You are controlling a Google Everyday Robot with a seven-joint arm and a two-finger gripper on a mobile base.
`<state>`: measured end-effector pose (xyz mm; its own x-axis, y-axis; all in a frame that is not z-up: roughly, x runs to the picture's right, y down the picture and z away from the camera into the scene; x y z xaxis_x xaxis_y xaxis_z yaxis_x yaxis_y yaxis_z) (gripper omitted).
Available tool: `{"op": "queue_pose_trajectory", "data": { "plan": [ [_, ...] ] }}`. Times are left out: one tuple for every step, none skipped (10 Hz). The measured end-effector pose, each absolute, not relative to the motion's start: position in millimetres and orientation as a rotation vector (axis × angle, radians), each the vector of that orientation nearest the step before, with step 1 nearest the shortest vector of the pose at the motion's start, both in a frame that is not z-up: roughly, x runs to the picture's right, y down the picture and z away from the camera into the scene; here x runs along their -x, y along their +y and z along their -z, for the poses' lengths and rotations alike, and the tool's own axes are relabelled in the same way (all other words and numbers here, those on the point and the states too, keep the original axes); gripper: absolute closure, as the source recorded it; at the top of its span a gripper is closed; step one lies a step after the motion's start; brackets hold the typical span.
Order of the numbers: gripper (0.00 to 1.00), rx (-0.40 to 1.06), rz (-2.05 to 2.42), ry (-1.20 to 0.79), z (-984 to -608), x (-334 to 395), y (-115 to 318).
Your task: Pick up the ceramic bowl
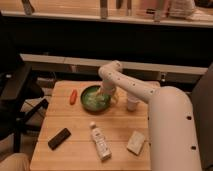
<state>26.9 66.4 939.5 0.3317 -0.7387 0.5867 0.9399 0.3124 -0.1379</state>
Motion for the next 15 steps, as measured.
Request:
{"op": "queue_pose_trajectory", "data": {
  "plan": [
    [0.2,0.508,1.161,-0.462,-939.5,-26.8,66.4],
    [0.2,0.509,1.162,-0.462,-939.5,-26.7,66.6],
    [0.2,0.509,1.164,-0.462,-939.6,-26.5,66.7],
    [0.2,0.509,1.165,-0.462,-939.6,-26.4,66.6],
    [0.2,0.509,1.167,-0.462,-939.7,-26.5,66.7],
    [0.2,0.509,1.169,-0.461,-939.8,-26.5,66.7],
    [0.2,0.509,1.17,-0.461,-940.0,-26.4,66.7],
    [0.2,0.509,1.172,-0.46,-940.1,-26.1,66.7],
    [0.2,0.509,1.174,-0.46,-940.2,-25.8,66.8],
    [0.2,0.509,1.176,-0.46,-940.3,-25.3,66.9],
    [0.2,0.509,1.178,-0.46,-940.4,-25.3,67.0],
    [0.2,0.509,1.18,-0.46,-940.6,-25.3,67.0],
    [0.2,0.51,1.181,-0.459,-940.7,-25.4,67.1],
    [0.2,0.509,1.182,-0.459,-940.8,-25.4,66.9],
    [0.22,0.51,1.184,-0.459,-941.3,-25.5,67.4]
  ]
}}
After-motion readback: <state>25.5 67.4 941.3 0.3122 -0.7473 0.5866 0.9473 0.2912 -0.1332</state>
